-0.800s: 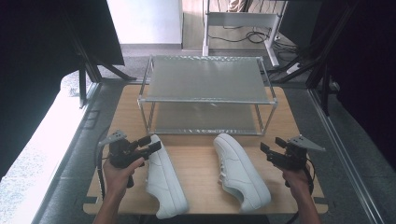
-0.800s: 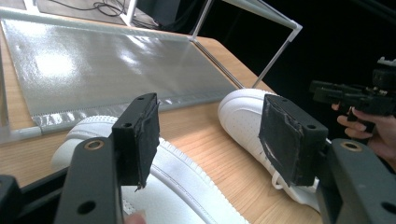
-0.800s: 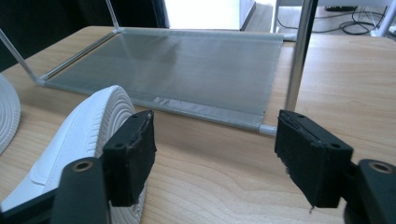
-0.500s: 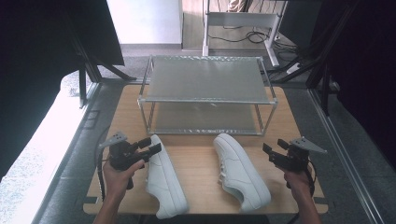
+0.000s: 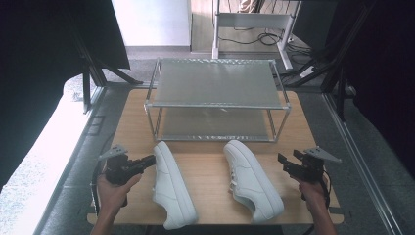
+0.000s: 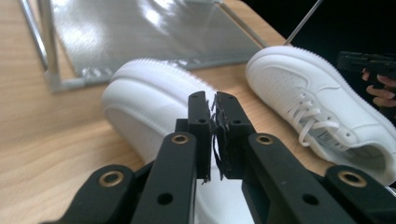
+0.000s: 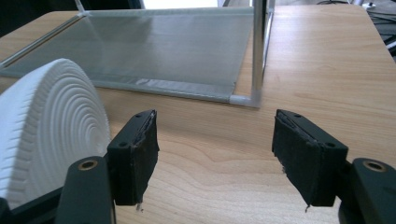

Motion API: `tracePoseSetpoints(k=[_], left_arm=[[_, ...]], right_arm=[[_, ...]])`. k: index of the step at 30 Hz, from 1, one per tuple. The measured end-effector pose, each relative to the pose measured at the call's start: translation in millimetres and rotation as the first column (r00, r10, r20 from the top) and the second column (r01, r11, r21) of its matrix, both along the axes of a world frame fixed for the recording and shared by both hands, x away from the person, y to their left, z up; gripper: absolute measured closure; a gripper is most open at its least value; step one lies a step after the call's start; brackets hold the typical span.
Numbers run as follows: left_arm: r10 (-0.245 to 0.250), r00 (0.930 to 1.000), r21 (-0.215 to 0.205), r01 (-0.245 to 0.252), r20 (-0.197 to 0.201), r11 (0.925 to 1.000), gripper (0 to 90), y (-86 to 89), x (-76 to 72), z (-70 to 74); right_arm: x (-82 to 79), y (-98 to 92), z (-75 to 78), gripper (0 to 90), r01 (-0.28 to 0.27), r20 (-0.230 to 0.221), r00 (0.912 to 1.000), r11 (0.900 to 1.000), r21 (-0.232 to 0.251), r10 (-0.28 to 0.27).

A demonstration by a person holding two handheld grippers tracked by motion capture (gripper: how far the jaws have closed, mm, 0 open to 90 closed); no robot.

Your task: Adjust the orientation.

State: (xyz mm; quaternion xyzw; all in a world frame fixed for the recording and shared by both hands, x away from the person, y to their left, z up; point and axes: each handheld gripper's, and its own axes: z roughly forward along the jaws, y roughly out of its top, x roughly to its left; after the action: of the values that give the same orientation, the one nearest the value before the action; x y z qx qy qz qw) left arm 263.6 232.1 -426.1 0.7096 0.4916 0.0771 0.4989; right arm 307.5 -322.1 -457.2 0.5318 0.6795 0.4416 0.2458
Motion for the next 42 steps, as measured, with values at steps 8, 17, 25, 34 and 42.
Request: tracePoseSetpoints(k=[8, 17, 25, 34, 42], left_arm=[[0.014, 0.9984, 0.041, -0.012, -0.054, 0.9991, 87.5, 7.2, 2.4, -14.4], [-0.012, 0.9943, 0.061, 0.019, -0.106, 0.9979, 87.7, -0.1, 6.5, -27.6], [-0.02, 0.993, 0.049, 0.025, -0.116, 0.9985, 88.4, -1.7, 7.6, -30.8], [-0.034, 0.9949, 0.052, 0.039, -0.095, 0.9979, 88.7, -11.0, 8.6, -26.6], [-0.04, 0.996, 0.051, 0.044, -0.08, 0.9977, 88.4, -18.4, 12.9, -21.8]], right_arm=[[0.3, -2.8, 0.0, 31.5, 0.016, -0.004, 0.9999, 1.0, 0.006, -0.016], [-0.9, -9.3, 0.7, 31.6, 0.037, -0.007, 0.9993, 0.999, 0.013, -0.037], [-0.8, -13.0, 1.2, 31.5, 0.052, -0.01, 0.9986, 0.998, 0.021, -0.052], [0.0, -12.1, 1.1, 31.5, 0.056, -0.013, 0.9984, 0.998, 0.019, -0.055], [0.8, -14.1, 2.4, 31.5, 0.069, -0.013, 0.9976, 0.997, 0.019, -0.069]])
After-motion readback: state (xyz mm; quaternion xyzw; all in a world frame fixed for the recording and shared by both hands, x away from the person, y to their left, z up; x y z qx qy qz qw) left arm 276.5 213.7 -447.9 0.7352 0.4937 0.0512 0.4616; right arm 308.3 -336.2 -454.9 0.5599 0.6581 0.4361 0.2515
